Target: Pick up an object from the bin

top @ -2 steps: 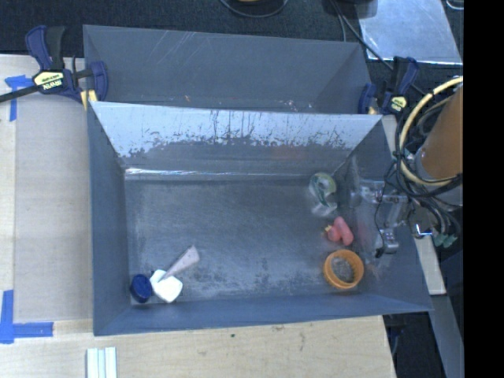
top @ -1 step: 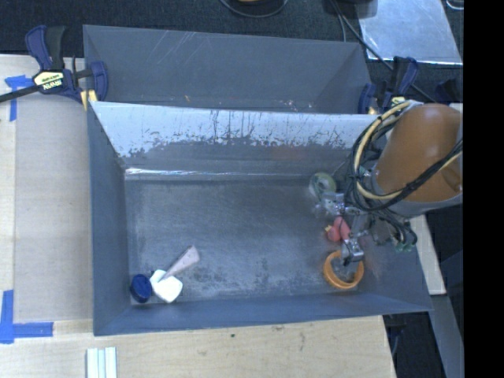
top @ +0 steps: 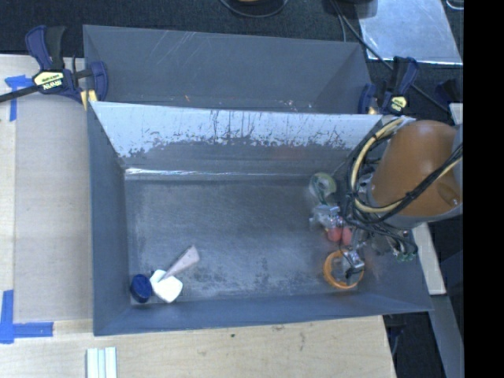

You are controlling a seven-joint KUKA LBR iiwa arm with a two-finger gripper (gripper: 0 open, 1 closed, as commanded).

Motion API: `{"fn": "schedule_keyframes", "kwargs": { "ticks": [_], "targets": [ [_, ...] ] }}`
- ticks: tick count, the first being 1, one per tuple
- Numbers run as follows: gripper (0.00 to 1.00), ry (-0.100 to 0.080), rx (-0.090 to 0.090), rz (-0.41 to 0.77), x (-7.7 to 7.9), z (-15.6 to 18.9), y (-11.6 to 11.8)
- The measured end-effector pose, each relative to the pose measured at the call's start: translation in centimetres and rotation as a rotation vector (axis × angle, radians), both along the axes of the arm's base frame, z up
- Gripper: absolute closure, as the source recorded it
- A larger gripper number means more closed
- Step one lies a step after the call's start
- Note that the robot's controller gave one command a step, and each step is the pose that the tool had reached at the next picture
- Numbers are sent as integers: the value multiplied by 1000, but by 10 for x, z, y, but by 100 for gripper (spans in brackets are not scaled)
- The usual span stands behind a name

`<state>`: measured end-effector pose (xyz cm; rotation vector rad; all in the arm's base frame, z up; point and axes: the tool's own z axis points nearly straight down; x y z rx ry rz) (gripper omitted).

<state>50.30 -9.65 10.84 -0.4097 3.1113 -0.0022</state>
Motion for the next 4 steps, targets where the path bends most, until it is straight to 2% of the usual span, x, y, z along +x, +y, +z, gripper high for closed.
{"fn": "schedule_keyframes", "kwargs": {
  "ticks": [1,2,3,4],
  "targets": [
    [100,-4,-1,81,28,-30,-34],
    [100,-4,-1,81,28,-30,-34],
    [100,-10,-2,107,36,-38,-40],
    [0,-6,-1,86,33,-38,-35]
  ]
}}
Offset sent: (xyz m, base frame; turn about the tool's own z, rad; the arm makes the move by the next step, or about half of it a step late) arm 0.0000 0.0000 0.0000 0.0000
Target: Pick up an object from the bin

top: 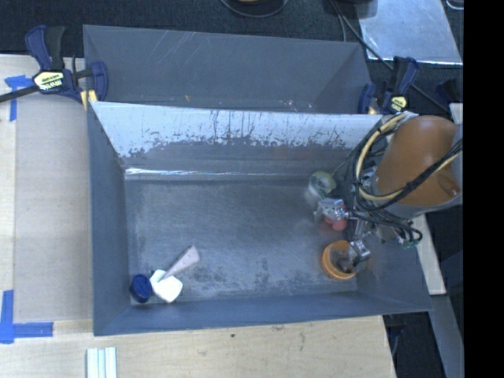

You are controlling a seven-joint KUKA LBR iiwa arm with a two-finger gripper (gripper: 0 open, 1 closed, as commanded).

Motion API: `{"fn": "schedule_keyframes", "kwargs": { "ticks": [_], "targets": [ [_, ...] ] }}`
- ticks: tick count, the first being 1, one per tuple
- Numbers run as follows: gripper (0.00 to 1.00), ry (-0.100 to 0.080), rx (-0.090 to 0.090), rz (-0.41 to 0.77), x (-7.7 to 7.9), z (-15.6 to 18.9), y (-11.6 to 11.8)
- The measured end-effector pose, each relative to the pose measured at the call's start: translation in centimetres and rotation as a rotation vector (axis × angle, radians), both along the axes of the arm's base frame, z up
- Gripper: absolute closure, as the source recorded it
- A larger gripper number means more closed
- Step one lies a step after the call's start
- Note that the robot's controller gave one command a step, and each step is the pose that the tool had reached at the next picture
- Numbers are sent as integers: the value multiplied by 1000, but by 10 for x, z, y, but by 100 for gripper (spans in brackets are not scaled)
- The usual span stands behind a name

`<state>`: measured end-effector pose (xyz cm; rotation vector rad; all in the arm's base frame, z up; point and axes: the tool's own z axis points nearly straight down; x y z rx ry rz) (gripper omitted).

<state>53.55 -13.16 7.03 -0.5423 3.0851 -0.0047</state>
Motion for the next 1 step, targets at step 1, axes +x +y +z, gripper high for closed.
{"fn": "schedule_keyframes", "kwargs": {
  "ticks": [1],
  "targets": [
    [100,-1,1,1,0,0,1]
  ]
}}
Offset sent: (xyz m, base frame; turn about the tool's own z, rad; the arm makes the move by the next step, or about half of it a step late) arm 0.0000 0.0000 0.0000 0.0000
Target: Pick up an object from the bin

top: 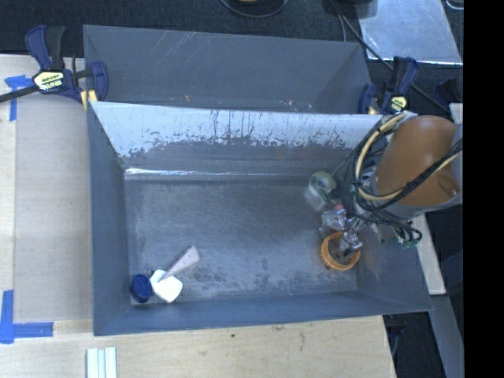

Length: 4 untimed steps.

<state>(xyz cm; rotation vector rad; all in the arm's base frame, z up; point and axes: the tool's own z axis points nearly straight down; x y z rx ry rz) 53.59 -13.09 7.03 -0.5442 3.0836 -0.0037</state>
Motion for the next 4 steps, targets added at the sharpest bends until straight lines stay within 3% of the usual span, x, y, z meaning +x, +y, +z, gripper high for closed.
{"fn": "schedule_keyframes", "kwargs": {
  "ticks": [3,4],
  "targets": [
    [100,-3,-1,10,-1,0,9],
    [100,-3,-1,33,17,0,7]
  ]
}}
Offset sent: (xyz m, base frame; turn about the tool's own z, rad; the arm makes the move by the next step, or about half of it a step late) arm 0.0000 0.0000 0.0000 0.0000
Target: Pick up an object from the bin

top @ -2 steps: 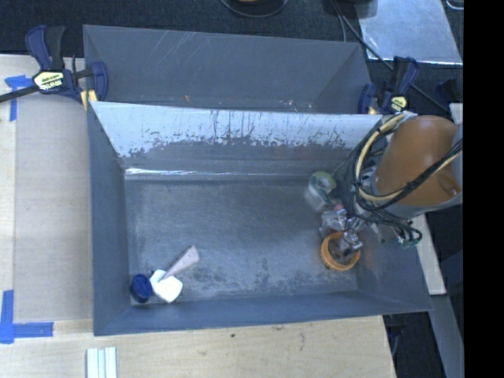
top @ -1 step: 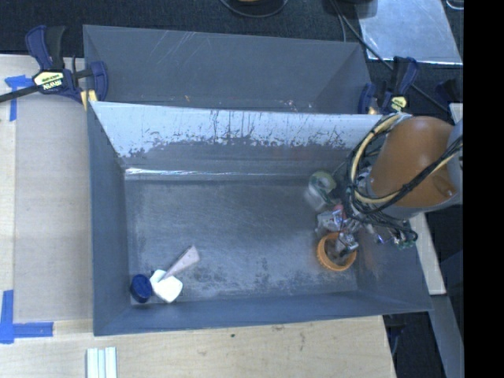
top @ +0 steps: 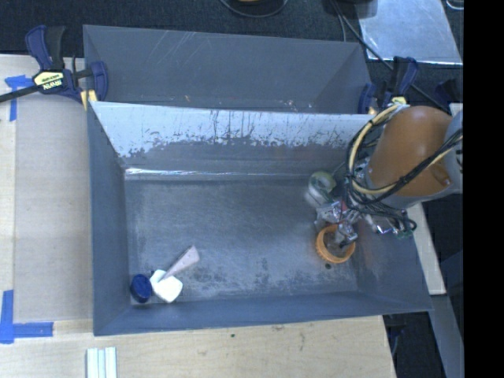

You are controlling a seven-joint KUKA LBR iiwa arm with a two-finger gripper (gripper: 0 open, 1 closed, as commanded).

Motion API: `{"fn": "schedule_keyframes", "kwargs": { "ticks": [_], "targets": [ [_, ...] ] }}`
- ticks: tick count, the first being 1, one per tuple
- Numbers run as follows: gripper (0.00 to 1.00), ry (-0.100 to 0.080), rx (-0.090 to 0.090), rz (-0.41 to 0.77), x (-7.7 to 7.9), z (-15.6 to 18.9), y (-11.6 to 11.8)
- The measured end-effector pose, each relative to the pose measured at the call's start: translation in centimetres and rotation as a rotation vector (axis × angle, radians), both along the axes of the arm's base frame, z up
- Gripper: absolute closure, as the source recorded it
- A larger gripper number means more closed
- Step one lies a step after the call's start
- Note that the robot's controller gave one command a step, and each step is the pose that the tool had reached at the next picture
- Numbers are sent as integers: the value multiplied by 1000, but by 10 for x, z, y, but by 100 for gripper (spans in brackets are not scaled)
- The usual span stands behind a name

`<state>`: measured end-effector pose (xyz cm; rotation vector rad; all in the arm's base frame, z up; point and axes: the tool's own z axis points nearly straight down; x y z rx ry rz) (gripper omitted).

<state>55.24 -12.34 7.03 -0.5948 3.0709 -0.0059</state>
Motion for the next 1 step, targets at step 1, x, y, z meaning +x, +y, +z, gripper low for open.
{"fn": "schedule_keyframes", "kwargs": {
  "ticks": [1],
  "targets": [
    [100,-2,0,-1,-12,0,5]
  ]
}}
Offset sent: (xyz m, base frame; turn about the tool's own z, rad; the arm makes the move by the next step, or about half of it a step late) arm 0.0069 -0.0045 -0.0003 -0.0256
